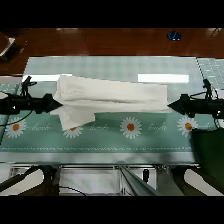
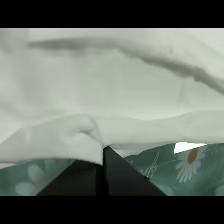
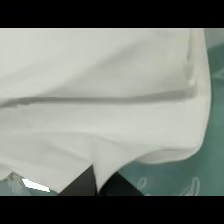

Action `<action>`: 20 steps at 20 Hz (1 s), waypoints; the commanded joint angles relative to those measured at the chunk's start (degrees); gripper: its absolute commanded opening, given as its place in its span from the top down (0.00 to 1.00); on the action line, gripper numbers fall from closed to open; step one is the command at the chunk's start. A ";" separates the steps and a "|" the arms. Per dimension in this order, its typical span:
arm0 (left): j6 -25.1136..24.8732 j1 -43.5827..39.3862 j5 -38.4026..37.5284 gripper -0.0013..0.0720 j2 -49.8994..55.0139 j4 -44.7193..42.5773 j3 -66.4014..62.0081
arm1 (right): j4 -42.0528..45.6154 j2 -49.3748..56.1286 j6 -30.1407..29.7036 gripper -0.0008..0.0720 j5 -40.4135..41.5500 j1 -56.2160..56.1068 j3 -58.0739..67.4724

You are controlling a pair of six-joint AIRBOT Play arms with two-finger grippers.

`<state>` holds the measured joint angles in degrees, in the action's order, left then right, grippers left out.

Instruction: Fold the shirts.

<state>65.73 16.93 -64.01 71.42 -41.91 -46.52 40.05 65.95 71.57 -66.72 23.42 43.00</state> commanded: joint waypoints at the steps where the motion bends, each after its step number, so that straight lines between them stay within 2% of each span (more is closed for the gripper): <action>1: 1.01 -3.67 2.99 0.96 6.86 1.64 -11.50 | -1.95 5.44 -0.33 0.96 -0.39 -0.09 8.39; 5: 6.10 -6.49 1.77 0.96 19.91 1.62 -28.28 | -1.77 14.08 -0.42 0.96 0.68 -3.48 14.84; 9: 11.89 -7.43 -5.57 0.96 31.82 -3.76 -44.19 | -1.97 21.27 1.36 0.96 5.38 -5.07 19.45; 12: 12.11 -7.56 -11.04 0.96 37.64 -5.60 -48.76 | -2.49 24.98 1.36 0.96 5.95 -5.07 21.40; 13: 12.13 -7.65 -10.93 0.91 38.75 -5.62 -48.74 | -2.80 25.90 1.36 0.91 6.86 -5.07 21.40; 14: 12.13 -7.67 -10.60 0.67 39.60 -5.64 -48.74 | -2.97 26.67 1.31 0.64 7.72 -5.07 21.40; 15: 12.15 -7.65 -10.62 0.28 40.09 -5.68 -48.74 | -3.10 27.21 0.59 0.42 8.02 -5.07 21.40; 18: 12.79 -5.44 -10.23 0.29 38.40 -7.76 -49.94 | -1.16 26.21 0.50 0.42 4.83 -2.95 23.96; 20: 14.67 -2.25 -9.64 0.29 34.29 -15.06 -50.40 | 2.25 23.67 2.27 0.42 0.50 1.09 25.79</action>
<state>78.52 11.88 -73.73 108.36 -50.24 -95.77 39.09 91.13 72.51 -62.00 21.23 66.65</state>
